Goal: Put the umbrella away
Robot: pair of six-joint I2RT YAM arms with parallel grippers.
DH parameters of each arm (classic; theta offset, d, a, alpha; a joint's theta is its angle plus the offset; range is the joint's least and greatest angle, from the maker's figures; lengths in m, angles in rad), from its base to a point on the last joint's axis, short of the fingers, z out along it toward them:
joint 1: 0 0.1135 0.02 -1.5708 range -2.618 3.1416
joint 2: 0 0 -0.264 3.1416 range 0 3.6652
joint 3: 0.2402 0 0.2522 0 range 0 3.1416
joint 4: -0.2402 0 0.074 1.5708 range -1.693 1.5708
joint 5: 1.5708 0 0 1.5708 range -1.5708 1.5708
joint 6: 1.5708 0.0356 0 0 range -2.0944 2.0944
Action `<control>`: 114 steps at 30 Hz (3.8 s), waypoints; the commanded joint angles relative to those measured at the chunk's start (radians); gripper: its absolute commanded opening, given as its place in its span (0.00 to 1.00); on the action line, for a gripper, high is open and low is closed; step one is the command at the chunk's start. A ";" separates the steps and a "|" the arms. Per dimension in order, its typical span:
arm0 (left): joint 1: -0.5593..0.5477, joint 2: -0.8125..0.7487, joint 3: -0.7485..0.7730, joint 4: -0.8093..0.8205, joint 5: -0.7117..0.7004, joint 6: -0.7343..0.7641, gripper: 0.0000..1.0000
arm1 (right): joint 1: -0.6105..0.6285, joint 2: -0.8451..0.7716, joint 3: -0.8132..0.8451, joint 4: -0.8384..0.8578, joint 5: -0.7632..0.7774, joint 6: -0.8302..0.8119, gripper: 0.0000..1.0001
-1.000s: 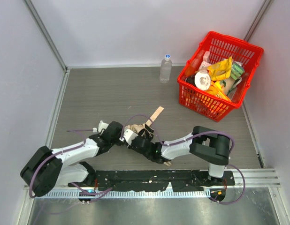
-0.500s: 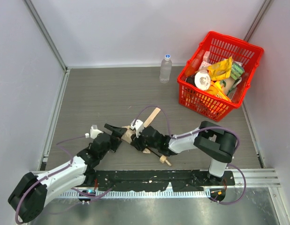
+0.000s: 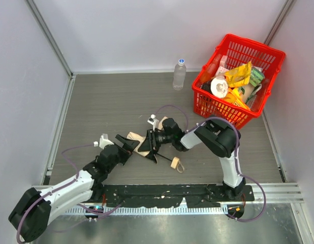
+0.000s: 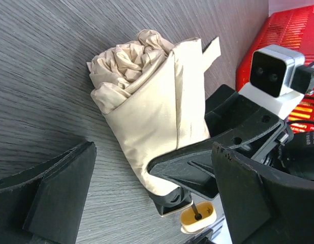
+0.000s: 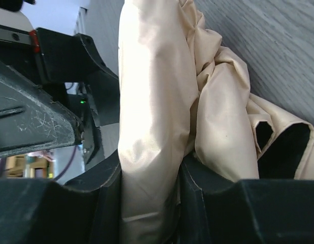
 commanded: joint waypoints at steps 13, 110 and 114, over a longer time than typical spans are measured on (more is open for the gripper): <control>0.002 0.384 0.209 -0.153 -0.043 -0.225 0.84 | -0.009 0.237 -0.099 0.353 -0.242 0.549 0.01; 0.071 0.910 0.437 -0.360 0.048 -0.038 0.12 | -0.006 0.068 0.151 -0.564 -0.178 -0.346 0.01; 0.070 0.917 0.463 -0.365 0.051 0.004 0.00 | -0.004 0.015 0.149 -0.570 -0.077 -0.316 0.13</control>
